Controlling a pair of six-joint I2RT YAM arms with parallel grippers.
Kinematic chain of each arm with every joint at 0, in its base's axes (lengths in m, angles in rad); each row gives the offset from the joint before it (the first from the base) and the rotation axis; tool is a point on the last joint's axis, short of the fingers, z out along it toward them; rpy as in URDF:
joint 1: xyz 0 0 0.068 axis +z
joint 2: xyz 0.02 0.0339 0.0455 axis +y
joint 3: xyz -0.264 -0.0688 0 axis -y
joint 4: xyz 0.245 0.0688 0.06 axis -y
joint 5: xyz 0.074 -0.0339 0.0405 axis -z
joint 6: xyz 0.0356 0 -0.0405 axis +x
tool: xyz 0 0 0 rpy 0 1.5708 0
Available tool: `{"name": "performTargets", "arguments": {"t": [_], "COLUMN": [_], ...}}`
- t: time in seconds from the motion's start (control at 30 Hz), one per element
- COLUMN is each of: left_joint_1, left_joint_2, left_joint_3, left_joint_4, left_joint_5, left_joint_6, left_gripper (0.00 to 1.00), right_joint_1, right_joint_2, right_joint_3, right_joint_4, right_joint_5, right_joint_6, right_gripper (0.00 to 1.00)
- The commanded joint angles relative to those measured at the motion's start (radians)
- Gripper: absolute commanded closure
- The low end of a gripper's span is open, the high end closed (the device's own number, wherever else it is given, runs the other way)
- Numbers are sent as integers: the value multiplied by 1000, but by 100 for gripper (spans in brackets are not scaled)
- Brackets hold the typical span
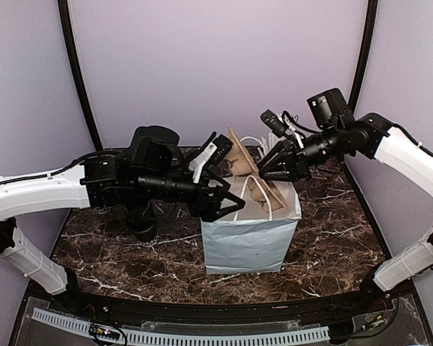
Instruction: Pack the takeout coffee
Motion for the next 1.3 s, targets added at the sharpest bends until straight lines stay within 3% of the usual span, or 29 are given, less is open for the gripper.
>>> {"name": "performTargets", "arguments": {"t": [0.0, 0.13, 0.47, 0.73, 1.03, 1.27], "left_joint_1": [-7, -14, -31, -45, -52, -67], "left_joint_2": [52, 82, 65, -35, 62, 91], "left_joint_3": [68, 95, 29, -88, -8, 35], "left_joint_4": [-14, -38, 103, 195, 143, 119], "left_joint_5": [-56, -66, 82, -38, -19, 27], "left_joint_6": [-2, 23, 26, 9, -2, 29], "left_gripper": [23, 23, 23, 21, 21, 30], "right_joint_1": [6, 4, -4, -17, -24, -29], "right_joint_2": [-19, -21, -24, -31, -31, -32], "right_joint_3": [-14, -11, -12, -12, -21, -23], "right_joint_4": [31, 31, 36, 38, 44, 49], "right_joint_5": [-8, -6, -12, -12, -8, 10], "right_joint_6": [4, 7, 15, 19, 20, 27], "right_gripper": [70, 70, 70, 71, 70, 71]}}
